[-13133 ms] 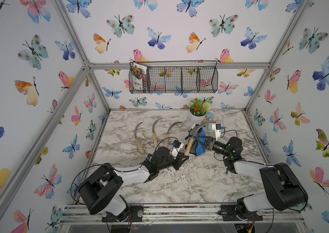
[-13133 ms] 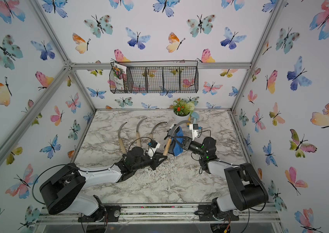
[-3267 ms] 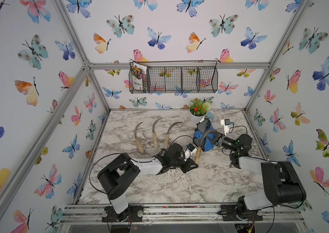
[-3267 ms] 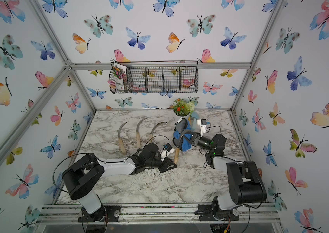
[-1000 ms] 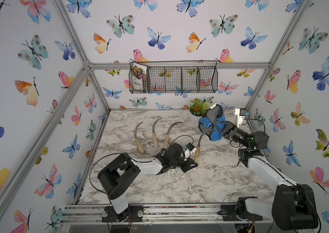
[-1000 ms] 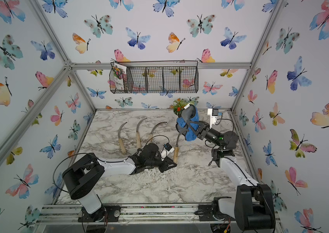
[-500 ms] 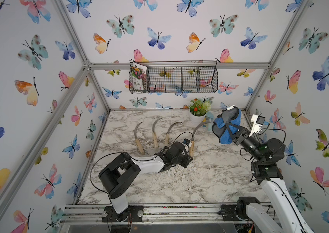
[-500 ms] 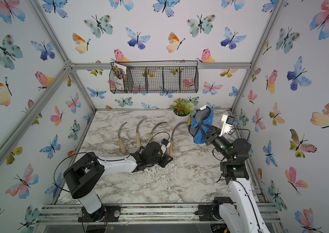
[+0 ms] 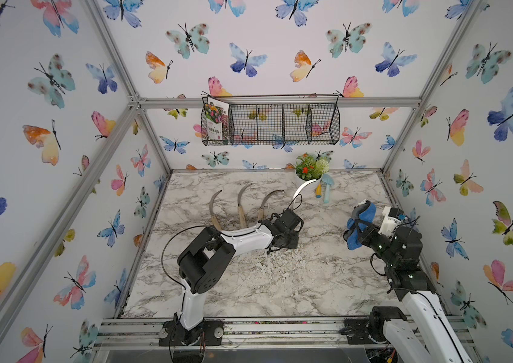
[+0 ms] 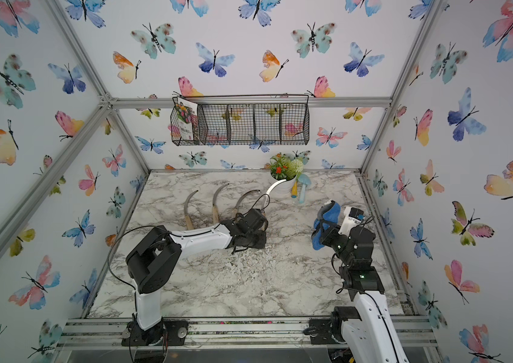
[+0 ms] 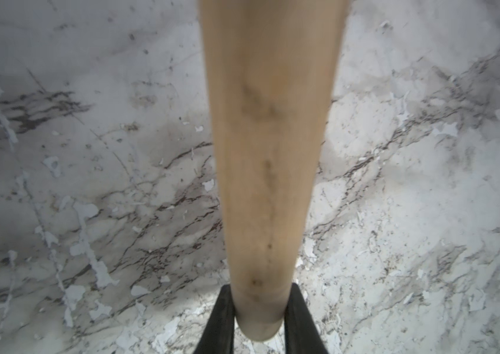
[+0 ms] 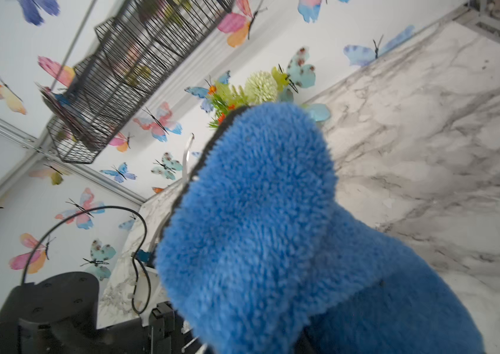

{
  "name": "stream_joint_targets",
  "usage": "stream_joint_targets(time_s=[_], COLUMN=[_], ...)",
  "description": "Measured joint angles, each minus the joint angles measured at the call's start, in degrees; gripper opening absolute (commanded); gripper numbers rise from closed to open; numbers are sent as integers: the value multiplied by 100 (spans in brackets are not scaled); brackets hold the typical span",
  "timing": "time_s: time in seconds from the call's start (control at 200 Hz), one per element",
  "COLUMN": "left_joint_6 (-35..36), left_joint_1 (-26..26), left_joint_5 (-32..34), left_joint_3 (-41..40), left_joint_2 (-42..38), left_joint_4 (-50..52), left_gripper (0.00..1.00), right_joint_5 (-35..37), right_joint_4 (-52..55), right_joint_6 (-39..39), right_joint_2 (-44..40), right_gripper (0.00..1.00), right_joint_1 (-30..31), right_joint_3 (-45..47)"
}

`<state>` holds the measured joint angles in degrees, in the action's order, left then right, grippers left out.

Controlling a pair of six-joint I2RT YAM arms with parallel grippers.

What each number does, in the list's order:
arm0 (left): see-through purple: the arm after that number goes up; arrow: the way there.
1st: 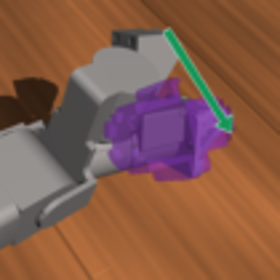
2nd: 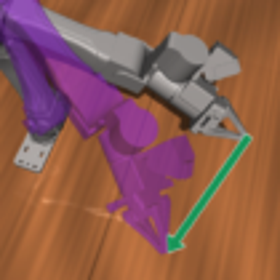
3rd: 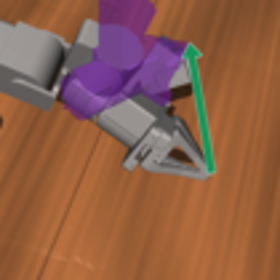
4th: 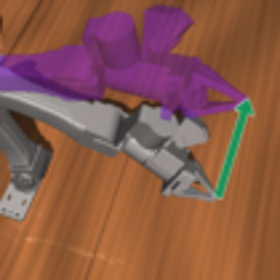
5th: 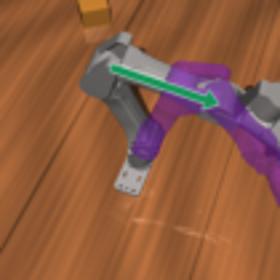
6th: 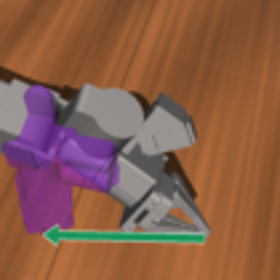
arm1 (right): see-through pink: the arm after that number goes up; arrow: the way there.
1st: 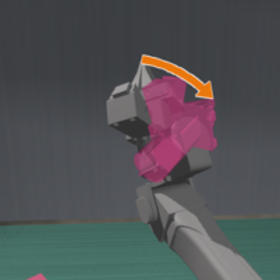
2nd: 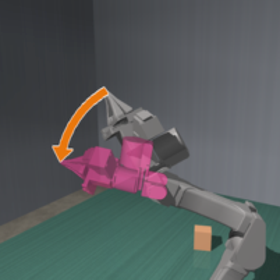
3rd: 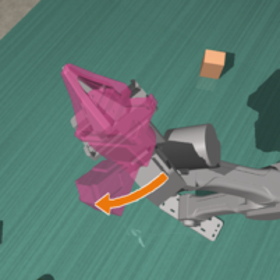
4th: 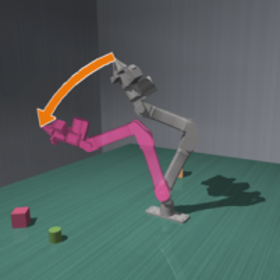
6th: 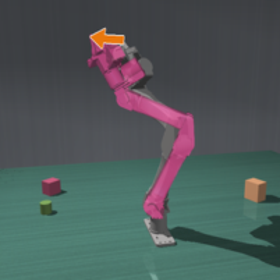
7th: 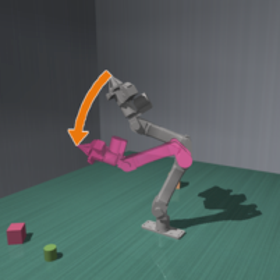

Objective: Wipe small sickles with rags
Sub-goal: Place the small sickle at the center of the board.

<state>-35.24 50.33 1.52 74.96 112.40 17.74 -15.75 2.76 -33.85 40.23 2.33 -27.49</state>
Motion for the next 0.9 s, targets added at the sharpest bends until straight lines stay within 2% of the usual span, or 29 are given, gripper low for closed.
stream_joint_targets(time_s=[0.18, 0.501, 0.776, 0.901], left_joint_6=[-173, -424, -476, -402], left_joint_1=[0, 24, 33, 31], left_joint_5=[313, 793, 986, 1032], left_joint_3=[457, 1290, 1639, 1764], left_joint_2=[361, 793, 1001, 1147], left_joint_4=[656, 1751, 2179, 2249], left_gripper=[0, 1, 29, 34], right_joint_5=[57, 57, -15, -44], right_joint_4=[55, -31, -184, -267], right_joint_6=[140, 162, 162, 162], right_joint_2=[267, 214, 216, 269], right_gripper=[2, 2, 2, 2], right_joint_1=[0, 0, 0, 0], right_joint_3=[24, 330, 470, 518])
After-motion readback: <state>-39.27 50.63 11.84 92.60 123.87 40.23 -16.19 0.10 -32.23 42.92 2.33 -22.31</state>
